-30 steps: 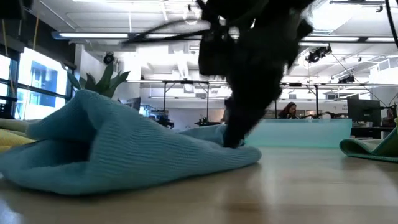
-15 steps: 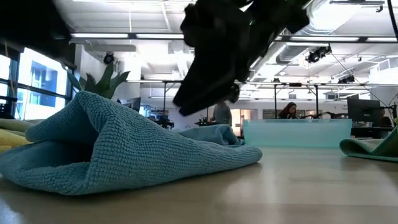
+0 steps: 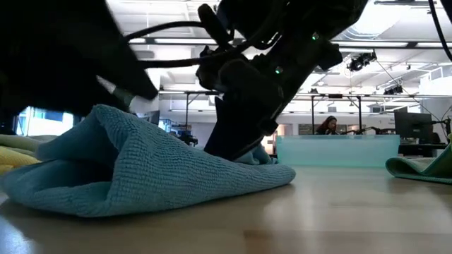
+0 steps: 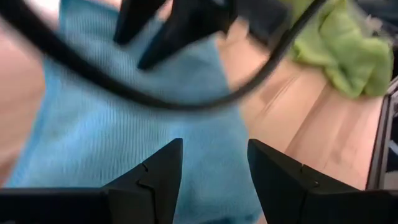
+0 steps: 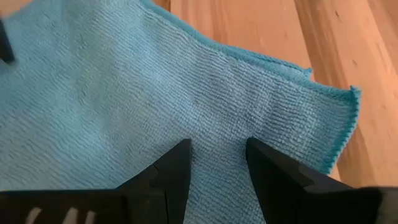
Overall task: Fold microfiber towels
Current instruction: Fold the bottom blue microfiber cloth, then put the bottom blue microfiber cloth into the green bin
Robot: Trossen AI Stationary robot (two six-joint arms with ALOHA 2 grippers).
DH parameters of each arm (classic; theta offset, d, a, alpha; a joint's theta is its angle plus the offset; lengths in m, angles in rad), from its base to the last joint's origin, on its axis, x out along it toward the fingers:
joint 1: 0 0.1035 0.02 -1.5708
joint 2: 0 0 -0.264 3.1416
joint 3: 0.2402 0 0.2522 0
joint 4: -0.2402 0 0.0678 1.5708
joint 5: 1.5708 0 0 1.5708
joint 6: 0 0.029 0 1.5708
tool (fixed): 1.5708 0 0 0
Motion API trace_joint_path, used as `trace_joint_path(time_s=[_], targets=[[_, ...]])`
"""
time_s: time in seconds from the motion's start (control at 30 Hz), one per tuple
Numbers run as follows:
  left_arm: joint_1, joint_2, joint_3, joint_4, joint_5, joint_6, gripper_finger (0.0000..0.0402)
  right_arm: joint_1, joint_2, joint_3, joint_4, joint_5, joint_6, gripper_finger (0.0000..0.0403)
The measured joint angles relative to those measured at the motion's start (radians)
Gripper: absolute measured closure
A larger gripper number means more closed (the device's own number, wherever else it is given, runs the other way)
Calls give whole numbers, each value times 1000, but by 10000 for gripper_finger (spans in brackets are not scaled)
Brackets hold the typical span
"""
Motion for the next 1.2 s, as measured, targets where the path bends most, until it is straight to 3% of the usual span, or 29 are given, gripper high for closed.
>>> trace_joint_path(time_s=[0.23, 0.37, 0.6, 0.77, 0.9, 1.2], targets=[[-6, 72, 0, 127, 141, -68, 229, -1, 6, 1, 21, 4, 0, 252], [-26, 84, 2, 249, 151, -32, 229, -1, 6, 1, 29, -1, 1, 252], [-26, 74, 1, 222, 136, -16, 229, -5, -4, 6, 13, -22, 20, 252], [-32, 12, 3, 226, 136, 89, 229, -5, -71, 62, -74, -86, 49, 252], [-36, -52, 2, 192, 146, 195, 229, -3, -140, 108, -217, -87, 90, 252], [4, -153, 2, -89, 118, 315, 229, 29, -187, 116, -401, -186, 464, 252]])
